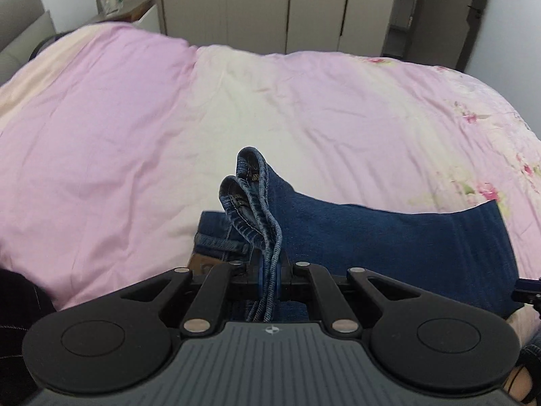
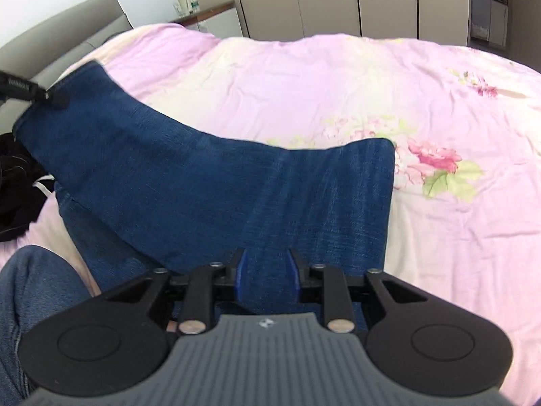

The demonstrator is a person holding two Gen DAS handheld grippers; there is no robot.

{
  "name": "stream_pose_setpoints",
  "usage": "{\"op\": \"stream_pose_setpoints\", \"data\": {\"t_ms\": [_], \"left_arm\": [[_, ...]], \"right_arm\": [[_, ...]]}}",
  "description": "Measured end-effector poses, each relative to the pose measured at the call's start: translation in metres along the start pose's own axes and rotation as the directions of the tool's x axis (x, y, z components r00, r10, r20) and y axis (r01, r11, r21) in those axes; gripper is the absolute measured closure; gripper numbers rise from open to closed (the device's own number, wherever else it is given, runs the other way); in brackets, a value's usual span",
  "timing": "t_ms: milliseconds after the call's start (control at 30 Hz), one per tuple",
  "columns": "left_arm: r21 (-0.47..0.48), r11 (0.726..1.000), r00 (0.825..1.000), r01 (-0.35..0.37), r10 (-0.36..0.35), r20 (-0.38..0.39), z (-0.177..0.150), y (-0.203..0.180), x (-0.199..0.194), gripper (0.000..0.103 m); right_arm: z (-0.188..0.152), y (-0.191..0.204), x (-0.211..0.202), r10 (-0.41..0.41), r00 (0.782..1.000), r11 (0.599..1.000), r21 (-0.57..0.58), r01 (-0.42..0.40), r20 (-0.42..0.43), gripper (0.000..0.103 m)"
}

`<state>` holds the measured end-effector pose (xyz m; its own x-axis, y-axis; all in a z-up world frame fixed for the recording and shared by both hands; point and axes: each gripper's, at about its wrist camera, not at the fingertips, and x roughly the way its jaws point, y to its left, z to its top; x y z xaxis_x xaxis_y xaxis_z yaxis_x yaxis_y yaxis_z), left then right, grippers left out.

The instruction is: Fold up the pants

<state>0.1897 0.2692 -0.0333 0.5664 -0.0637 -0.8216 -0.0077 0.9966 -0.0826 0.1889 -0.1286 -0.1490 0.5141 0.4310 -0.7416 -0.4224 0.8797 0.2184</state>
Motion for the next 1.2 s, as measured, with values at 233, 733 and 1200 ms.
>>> {"op": "stream_pose_setpoints", "data": {"t_ms": [233, 733, 1200], "left_arm": [[-0.057, 0.998, 0.997, 0.006, -0.010, -0.075, -0.024, 0.042, 0.055, 0.096], [-0.101, 0.992, 0.996, 0.080, -0.083, -0.029, -0.040, 0.063, 0.079, 0.095], [-0.052, 0.997, 0.996, 0.063, -0.066, -0.054, -0.045, 0.057, 0.097, 0.091]], "right_arm": [[0.004, -0.007, 0.013, -0.054, 0.999, 0.998, 0.011, 0.054, 0.008, 0.081], [0.061, -0.013, 0.068, -0.145, 0.988, 0.983, -0.105, 0.149, 0.046, 0.082], [0.062, -0.070, 0.139, -0.267, 0.963, 0.957, -0.124, 0.262, -0.029, 0.103]]}}
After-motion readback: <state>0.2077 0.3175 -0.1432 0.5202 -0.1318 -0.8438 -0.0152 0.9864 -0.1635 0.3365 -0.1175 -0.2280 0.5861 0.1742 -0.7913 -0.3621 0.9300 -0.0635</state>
